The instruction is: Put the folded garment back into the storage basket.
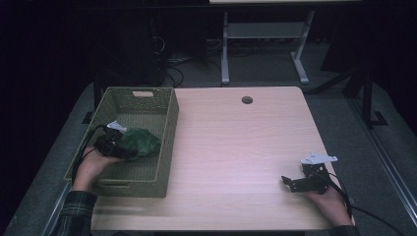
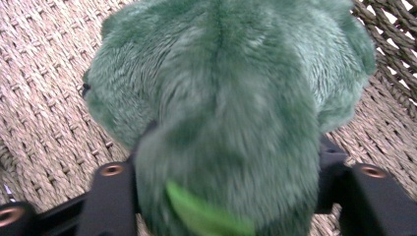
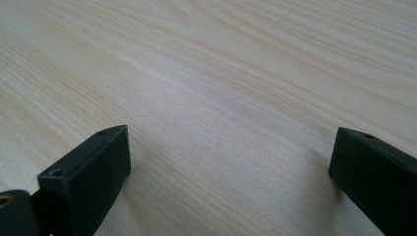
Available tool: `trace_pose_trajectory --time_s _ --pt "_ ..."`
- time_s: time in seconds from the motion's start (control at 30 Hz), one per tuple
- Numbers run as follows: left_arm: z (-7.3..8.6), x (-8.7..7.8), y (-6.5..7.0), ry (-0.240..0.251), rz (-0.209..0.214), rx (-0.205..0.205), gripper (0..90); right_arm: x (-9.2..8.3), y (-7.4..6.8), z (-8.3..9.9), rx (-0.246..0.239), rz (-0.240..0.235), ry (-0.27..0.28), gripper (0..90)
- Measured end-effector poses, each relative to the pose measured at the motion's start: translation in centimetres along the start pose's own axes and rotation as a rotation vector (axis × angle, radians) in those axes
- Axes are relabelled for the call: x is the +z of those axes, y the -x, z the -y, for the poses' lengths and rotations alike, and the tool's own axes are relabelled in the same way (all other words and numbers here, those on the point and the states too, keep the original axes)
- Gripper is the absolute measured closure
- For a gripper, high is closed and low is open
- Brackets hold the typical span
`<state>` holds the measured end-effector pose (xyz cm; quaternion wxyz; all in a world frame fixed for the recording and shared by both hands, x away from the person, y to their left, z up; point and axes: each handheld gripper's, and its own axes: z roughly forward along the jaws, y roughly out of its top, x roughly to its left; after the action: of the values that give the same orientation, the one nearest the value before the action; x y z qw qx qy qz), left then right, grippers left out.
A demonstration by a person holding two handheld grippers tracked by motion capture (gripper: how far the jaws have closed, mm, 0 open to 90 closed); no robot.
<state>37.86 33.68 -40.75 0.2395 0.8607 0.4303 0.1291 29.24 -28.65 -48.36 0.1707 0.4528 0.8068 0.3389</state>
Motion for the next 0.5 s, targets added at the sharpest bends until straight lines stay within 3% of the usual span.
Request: trace_pose_trajectory --time_s 0.2,0.33,0.5 --pt "0.0 -0.1 -0.3 0.016 -0.013 -0.033 14.7 0.0 0.0 0.0 0.0 0.0 0.0 1.9" --pt "-0.1 -0.9 -0.6 0.068 0.011 -0.07 13.1 0.0 0.0 0.0 0.0 0.0 0.0 1.9" --pt "-0.8 -1.8 -0.6 0.097 0.003 -0.066 13.1 0.0 0.0 0.0 0.001 0.0 0.0 1.9"
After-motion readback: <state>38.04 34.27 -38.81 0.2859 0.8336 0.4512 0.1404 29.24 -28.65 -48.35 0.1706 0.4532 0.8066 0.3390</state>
